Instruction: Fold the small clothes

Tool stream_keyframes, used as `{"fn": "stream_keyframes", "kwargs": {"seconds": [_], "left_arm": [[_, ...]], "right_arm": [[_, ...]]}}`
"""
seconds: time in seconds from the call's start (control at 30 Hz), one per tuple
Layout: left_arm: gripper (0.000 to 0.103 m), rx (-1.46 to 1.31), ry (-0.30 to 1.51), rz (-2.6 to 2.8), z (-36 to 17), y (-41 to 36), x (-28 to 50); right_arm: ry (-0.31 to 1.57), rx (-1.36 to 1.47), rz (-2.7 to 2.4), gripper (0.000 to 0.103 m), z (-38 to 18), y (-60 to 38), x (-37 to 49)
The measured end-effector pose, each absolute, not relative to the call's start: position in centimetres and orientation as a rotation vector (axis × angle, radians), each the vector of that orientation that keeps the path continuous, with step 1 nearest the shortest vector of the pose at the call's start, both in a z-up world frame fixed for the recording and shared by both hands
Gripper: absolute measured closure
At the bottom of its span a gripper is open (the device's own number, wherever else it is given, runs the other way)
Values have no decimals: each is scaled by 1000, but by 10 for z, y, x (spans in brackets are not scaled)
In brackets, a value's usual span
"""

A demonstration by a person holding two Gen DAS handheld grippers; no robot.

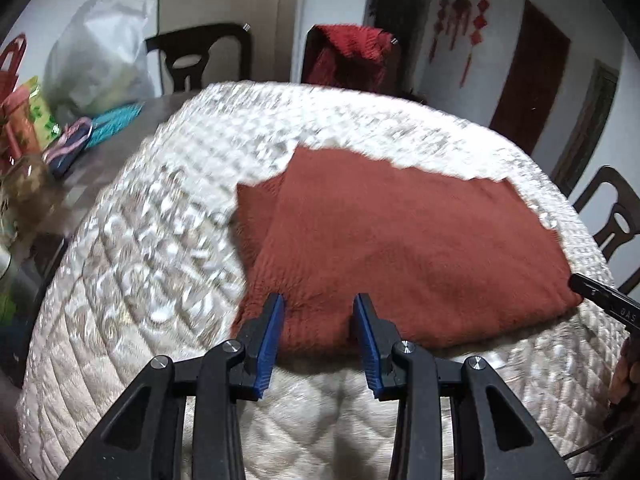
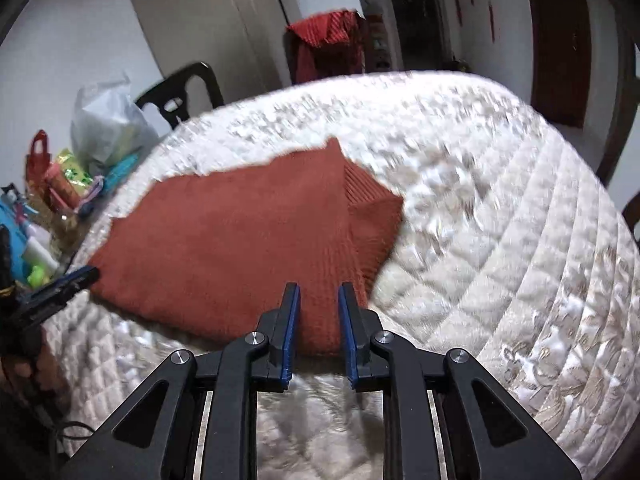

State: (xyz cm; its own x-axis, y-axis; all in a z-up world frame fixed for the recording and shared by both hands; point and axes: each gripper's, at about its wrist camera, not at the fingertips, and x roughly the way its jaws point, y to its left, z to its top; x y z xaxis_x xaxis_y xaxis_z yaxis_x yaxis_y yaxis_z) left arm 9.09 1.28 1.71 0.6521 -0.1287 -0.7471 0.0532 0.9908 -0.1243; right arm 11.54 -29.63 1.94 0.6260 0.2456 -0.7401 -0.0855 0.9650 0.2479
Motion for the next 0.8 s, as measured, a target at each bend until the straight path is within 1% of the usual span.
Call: {"fn": "stream_keyframes", "kwargs": {"seconds": [0.5, 0.63, 0.8], "left_arm": [[64, -106, 861, -106, 12, 14, 85], [64, -79, 869, -118, 22, 12, 87], [64, -27, 792, -118, 45, 8, 111]], "right_arm": [[869, 199, 200, 84, 18, -299, 115], [866, 209, 205, 84, 29, -298, 116], [826, 175, 220, 84, 45, -286, 132]]}}
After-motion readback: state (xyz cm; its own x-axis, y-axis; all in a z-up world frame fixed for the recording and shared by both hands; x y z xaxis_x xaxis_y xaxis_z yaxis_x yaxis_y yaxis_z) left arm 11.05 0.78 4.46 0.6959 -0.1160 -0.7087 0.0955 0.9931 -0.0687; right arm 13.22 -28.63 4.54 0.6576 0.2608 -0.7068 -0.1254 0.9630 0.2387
